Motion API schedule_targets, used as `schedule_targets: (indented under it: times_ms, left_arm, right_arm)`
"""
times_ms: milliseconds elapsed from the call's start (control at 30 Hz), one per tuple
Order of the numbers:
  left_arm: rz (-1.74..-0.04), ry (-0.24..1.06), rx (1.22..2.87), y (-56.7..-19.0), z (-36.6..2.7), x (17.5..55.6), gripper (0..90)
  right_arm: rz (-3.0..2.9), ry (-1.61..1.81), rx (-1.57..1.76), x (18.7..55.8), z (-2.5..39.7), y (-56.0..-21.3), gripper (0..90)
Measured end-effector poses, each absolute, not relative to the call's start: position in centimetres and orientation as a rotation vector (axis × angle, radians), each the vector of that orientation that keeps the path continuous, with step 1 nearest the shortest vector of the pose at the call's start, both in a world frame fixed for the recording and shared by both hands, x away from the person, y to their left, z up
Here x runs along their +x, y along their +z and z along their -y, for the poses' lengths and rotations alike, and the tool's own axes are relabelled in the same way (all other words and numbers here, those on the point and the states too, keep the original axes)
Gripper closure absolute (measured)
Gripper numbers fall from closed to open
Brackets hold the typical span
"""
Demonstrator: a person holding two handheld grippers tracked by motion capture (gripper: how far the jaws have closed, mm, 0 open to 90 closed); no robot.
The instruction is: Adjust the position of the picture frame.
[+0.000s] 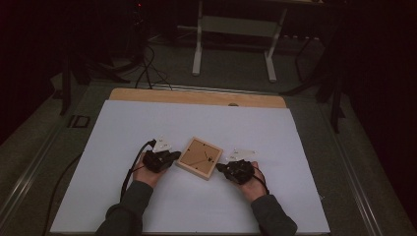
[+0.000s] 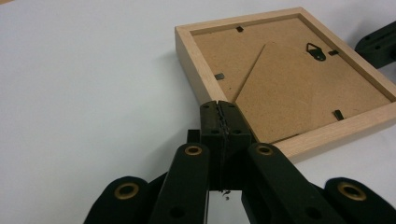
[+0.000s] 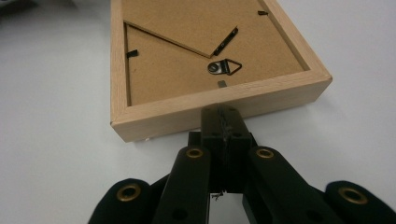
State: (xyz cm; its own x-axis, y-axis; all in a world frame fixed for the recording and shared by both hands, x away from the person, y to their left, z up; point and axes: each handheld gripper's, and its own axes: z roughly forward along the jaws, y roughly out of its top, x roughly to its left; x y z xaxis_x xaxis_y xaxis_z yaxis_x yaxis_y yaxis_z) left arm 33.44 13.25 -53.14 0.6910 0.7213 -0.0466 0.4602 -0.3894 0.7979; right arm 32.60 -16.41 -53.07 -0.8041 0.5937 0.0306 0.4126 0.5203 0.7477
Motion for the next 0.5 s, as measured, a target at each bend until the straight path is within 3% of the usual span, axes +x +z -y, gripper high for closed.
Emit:
schedule_targets:
  times_ms: [500]
  left_arm:
    - [-0.900,0.354,2.045,-53.2,-13.1,31.4,90.0]
  right_arm:
    - [-2.548,1.119,0.896,32.9,16.7,-53.5,89.7]
